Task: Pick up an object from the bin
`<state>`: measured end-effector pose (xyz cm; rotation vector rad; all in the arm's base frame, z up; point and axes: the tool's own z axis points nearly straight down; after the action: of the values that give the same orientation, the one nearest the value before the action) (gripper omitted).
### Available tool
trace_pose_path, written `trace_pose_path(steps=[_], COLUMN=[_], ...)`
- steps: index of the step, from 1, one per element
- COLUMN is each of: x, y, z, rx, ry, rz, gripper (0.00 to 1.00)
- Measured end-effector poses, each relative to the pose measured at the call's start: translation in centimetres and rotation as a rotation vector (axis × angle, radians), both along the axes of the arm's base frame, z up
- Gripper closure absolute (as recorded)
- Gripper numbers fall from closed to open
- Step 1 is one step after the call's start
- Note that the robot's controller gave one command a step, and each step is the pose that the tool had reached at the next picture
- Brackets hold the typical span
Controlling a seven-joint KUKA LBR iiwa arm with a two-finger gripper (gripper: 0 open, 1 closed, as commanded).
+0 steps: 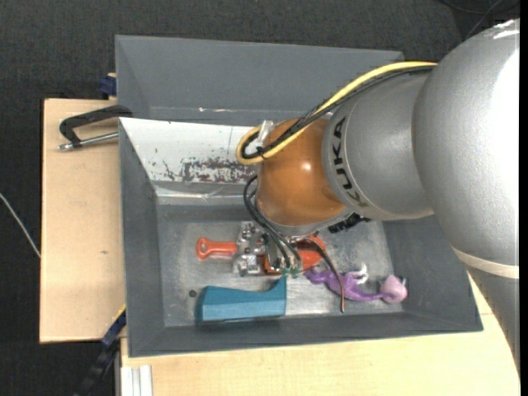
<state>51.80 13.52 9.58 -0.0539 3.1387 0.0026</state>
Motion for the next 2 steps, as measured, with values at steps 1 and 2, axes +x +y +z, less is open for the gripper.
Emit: trace_pose_path(steps=[1,2], x=[2.83,2.83], y=[-1.48,-1.47], z=[-2.25,-2.25], rx=[0.002,0.003], ry=[-0.003,-0.004], rz=[0.029,0.029], gripper=[0.0,0.0])
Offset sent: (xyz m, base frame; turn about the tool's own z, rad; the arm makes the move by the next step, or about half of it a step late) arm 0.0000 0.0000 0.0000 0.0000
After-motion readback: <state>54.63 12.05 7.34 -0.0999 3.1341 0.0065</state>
